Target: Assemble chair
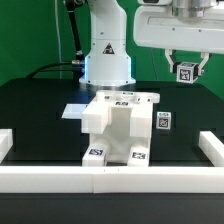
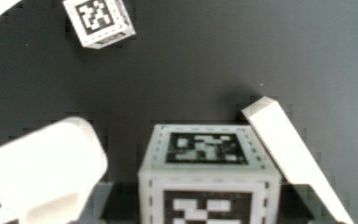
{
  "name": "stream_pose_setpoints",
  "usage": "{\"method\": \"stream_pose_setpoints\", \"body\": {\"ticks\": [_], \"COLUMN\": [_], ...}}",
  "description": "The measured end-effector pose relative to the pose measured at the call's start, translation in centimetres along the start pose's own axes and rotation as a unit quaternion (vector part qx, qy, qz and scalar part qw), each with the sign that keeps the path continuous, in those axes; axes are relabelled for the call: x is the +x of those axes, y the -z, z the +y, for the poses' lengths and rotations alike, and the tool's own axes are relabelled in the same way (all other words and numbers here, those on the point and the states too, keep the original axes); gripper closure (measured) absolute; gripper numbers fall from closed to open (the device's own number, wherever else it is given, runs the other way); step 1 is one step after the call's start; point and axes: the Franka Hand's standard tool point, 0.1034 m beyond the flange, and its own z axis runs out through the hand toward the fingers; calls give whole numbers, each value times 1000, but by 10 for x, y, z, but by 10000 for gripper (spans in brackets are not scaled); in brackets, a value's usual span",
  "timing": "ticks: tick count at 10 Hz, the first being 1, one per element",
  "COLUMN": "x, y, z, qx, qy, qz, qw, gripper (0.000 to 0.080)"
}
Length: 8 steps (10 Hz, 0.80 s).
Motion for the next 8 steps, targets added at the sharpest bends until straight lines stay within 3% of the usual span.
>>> {"method": "stream_pose_setpoints", "body": {"ticks": [3,5,7,8], "x": [3,43,70,69], "y": [1,23,29,27], "z": [2,11,15,14], "qx": [-2,6,6,5], "qy": [15,75,95,92], "qz": [3,27,41,41], "qw": [1000,997,995,995], "gripper": [511,511,511,511]}}
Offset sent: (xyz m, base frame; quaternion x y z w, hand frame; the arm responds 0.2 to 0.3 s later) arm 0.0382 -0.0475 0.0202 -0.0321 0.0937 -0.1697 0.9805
